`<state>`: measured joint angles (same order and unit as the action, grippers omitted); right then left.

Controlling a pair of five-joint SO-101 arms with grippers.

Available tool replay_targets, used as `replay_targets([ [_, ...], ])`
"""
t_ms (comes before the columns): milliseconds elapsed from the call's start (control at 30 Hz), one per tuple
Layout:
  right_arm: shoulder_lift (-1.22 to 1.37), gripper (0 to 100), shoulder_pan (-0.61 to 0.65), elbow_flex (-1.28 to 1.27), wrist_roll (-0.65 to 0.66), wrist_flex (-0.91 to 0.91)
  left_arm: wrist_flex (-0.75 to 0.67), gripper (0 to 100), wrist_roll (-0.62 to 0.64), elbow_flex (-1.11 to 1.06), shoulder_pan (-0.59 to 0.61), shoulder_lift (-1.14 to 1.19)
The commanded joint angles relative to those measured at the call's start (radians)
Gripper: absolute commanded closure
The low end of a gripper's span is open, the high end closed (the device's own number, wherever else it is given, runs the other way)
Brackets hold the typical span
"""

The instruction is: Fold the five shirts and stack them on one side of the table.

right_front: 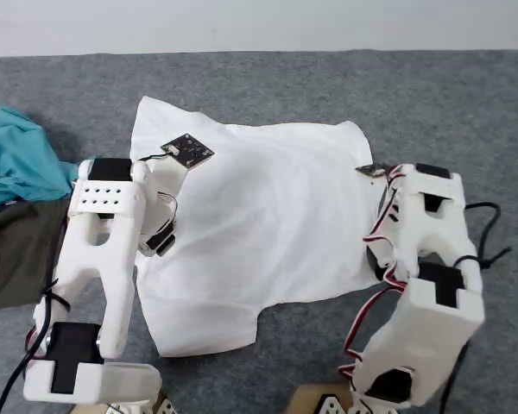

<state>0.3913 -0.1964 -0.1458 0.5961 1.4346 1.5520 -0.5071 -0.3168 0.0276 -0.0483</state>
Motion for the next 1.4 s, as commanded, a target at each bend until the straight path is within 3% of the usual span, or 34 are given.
replay_targets([
  [0,-0.007,91.0,-0.035,0.115,0.041,0.073,-0.006,93,0.003,0.008,-0.002,-0.044],
  [433,-0.007,94.7,-0.125,0.226,0.097,0.285,-0.005,93,0.003,0.008,-0.002,-0.044],
  [633,-0.007,84.4,-0.048,0.227,0.026,0.283,-0.005,93,0.002,0.008,-0.002,-0.044],
  [900,-0.002,83.4,0.090,0.227,-0.003,0.217,-0.005,93,0.002,0.008,0.000,-0.044],
  [1367,0.065,83.6,0.077,0.221,-0.002,0.122,0.021,93,0.000,0.007,0.005,-0.044],
])
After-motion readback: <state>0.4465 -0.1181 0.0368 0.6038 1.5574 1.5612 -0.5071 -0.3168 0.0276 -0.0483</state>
